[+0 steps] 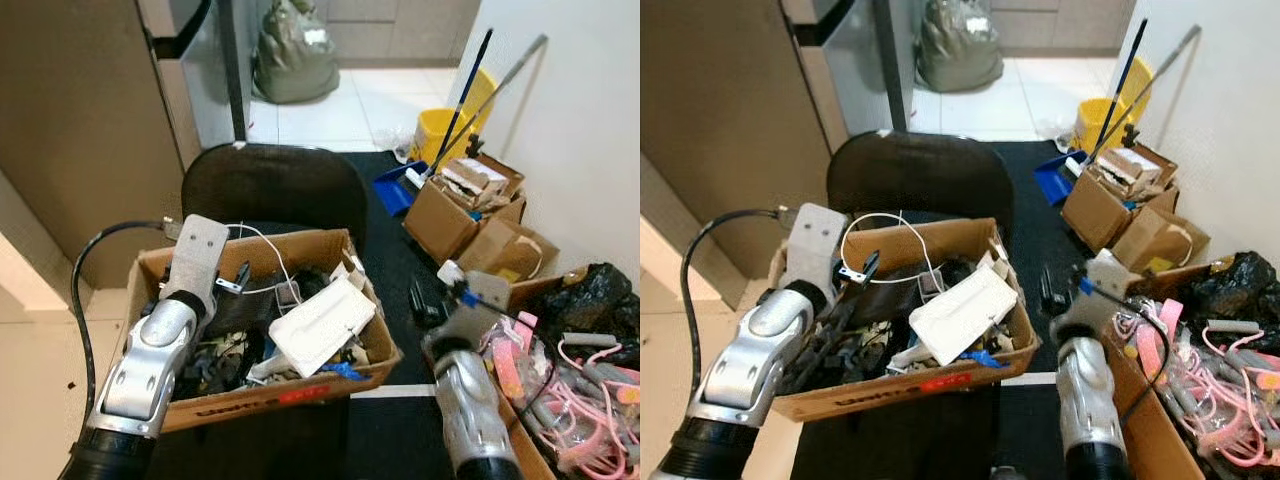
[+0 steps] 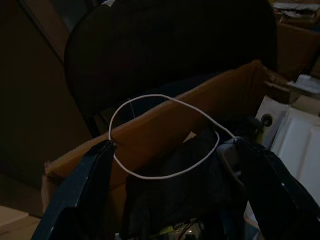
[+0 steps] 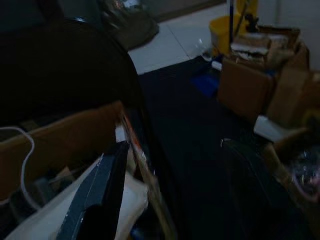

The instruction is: Picking trash to rubbish bin

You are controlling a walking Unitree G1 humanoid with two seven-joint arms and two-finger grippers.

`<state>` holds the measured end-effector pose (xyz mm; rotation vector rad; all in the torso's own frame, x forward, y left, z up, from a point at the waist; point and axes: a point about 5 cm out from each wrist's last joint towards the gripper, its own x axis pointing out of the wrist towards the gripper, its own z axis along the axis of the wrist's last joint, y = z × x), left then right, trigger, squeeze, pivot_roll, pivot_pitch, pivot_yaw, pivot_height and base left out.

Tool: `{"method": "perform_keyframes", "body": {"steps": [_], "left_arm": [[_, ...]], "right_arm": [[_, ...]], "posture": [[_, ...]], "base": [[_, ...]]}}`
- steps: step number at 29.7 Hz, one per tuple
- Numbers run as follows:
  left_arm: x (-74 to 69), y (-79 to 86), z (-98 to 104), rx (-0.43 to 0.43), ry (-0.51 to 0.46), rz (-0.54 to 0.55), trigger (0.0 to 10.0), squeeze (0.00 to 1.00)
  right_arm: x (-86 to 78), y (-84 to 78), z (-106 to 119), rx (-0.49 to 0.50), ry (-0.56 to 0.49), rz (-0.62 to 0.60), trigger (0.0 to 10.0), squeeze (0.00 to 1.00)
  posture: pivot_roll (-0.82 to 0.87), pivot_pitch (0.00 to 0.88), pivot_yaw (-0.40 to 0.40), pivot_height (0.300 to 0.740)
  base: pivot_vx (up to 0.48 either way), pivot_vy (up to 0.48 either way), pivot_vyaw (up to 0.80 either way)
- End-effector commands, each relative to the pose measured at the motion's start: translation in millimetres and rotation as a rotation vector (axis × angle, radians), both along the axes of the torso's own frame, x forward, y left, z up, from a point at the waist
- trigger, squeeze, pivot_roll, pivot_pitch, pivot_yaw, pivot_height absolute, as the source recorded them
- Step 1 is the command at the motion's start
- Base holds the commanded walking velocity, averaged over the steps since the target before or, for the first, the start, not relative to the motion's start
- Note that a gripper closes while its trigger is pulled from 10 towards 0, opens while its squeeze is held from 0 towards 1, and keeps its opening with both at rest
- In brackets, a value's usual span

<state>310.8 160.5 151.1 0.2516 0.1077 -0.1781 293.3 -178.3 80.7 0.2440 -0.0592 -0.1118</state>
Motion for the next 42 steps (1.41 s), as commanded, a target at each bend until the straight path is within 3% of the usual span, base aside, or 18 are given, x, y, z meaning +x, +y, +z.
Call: {"method": "perform_keyframes", "body": {"steps": [1, 7, 12, 16, 17, 18, 19, 21, 29, 34, 37, 42], "left_arm": [[-1.3, -0.5, -9.1, 0.002, 0.023, 0.006, 10.0, 0.0], [4.3, 1.7, -10.4, 0.039, 0.008, 0.008, 10.0, 0.0], [6.3, 4.4, -12.8, -0.055, -0.001, 0.045, 10.0, 0.0], [1.5, 6.8, -24.4, -0.121, 0.015, 0.049, 10.0, 0.0], [-5.6, 9.8, -30.7, -0.134, -0.005, 0.035, 10.0, 0.0], [-10.7, 9.4, -32.0, -0.169, -0.02, 0.012, 10.0, 0.0], [-10.7, 9.4, -32.0, -0.169, -0.02, 0.012, 10.0, 0.0], [-20.6, 0.0, -32.9, -0.199, -0.037, -0.099, 10.0, 0.0], [-22.0, 2.9, -35.0, -0.189, -0.032, -0.093, 10.0, 0.0], [-18.4, 10.1, -34.2, -0.131, -0.027, -0.061, 10.0, 0.0], [-18.4, 8.9, -31.3, -0.1, -0.044, -0.094, 10.0, 0.0], [-17.6, 11.3, -29.9, -0.105, -0.058, -0.073, 10.0, 0.0]], "right_arm": [[-3.6, 7.5, -0.9, 0.014, 0.006, 0.016, 10.0, 0.0], [-7.3, 14.9, -2.6, 0.048, -0.001, 0.021, 10.0, 0.0], [-6.5, 18.5, 4.3, 0.044, -0.027, 0.038, 10.0, 0.0], [-5.0, 19.5, 6.1, -0.011, -0.025, 0.079, 10.0, 0.0], [-7.2, 20.6, 3.9, -0.127, -0.027, 0.134, 10.0, 0.0], [-9.8, 20.4, 4.0, -0.173, -0.05, 0.153, 10.0, 0.0], [-9.8, 20.4, 4.0, -0.173, -0.05, 0.153, 10.0, 0.0], [-15.3, 24.4, 8.8, -0.161, -0.122, 0.187, 10.0, 0.0], [-20.2, 33.8, 6.4, -0.142, -0.115, 0.216, 10.0, 0.0], [-21.0, 34.7, 1.8, -0.128, -0.084, 0.197, 10.0, 0.0], [-20.5, 32.9, 0.3, -0.125, -0.073, 0.179, 10.0, 0.0], [-20.6, 28.7, -2.6, -0.127, -0.059, 0.159, 10.0, 0.0]], "posture": [[0.0, 0.097, 0.054, 0.74], [0.01, 0.068, 0.06, 0.74], [0.01, 0.06, 0.057, 0.74], [0.0, 0.065, 0.045, 0.74], [0.01, 0.076, 0.039, 0.74], [0.01, 0.075, 0.037, 0.74], [0.01, 0.075, 0.037, 0.74], [0.02, 0.081, 0.036, 0.74], [0.01, 0.087, 0.04, 0.74], [0.02, 0.098, 0.042, 0.74], [0.02, 0.105, 0.045, 0.74], [0.02, 0.109, 0.046, 0.74]], "base": [[0.0, 0.0, 0.0], [0.0, 0.0, 0.0], [0.0, 0.0, 0.0], [0.0, 0.0, 0.0], [0.0, 0.0, 0.0], [0.0, 0.0, 0.0], [0.0, 0.0, 0.0], [0.0, 0.0, 0.0], [0.0, 0.0, 0.0], [0.0, 0.0, -0.8], [0.0, 0.0, -0.8], [0.0, 0.0, -0.8]]}}
